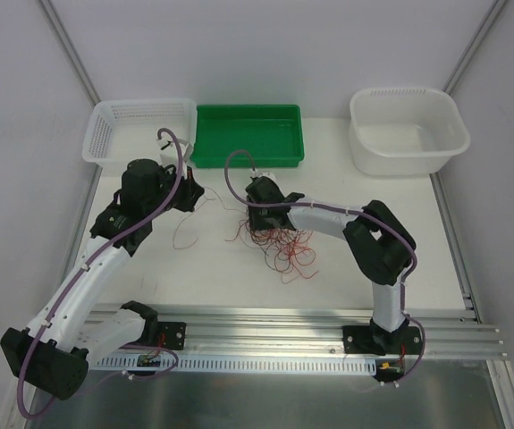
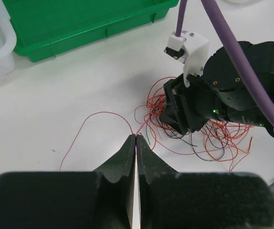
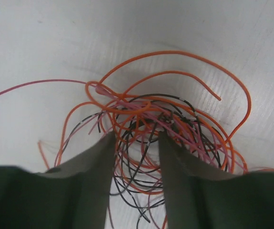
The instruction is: Untangle the cables
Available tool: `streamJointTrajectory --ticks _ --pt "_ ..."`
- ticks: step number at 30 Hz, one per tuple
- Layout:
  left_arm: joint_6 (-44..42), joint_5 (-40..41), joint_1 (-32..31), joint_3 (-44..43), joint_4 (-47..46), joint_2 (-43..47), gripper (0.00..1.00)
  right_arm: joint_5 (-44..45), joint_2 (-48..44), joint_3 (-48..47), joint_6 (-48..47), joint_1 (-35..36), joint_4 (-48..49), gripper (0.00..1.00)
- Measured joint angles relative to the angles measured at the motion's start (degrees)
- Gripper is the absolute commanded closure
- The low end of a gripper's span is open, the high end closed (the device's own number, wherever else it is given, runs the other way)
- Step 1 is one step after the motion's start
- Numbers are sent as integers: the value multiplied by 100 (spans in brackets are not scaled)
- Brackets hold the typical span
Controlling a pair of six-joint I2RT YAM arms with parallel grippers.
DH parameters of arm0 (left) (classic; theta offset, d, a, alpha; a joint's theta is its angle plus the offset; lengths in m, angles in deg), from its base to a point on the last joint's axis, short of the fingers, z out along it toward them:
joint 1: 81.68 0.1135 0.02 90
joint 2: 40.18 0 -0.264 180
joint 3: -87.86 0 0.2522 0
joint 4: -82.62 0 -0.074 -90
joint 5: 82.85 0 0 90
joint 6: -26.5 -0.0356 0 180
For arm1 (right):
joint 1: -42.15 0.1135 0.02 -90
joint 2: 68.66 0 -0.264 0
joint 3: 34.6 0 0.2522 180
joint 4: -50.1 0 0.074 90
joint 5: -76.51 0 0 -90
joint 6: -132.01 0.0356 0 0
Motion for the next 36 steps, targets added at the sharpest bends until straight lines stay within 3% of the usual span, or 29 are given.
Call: streamJointTrajectory --ticks 1,2,5,10,17,21,25,32,36 --pt "-4 81 0 13 -4 0 100 35 46 0 22 0 -7 70" --pt "-9 136 2 28 -2 0 100 57 63 2 33 0 -7 85" --pt "-26 382 74 81 -4 -11 100 175 9 87 52 0 0 99" --pt "-31 835 358 122 -15 -90 100 374 -713 654 -83 -15 -219 99" --pt "37 1499 1027 146 17 -413 100 146 -3202 1250 -579 -308 -780 99" --pt "144 1587 1370 146 55 -680 100 -468 -4778 1443 -885 -901 -837 99" --pt "249 1591 1657 146 142 -820 100 -739 -6087 1631 -1058 -2059 -1311 99" --pt "299 1864 2068 140 271 -960 100 -1108 -6688 1937 -1189 -3866 -2188 99" --pt "313 1987 2205 131 361 -1095 100 -1460 -6308 1904 -1182 -4146 -2623 99"
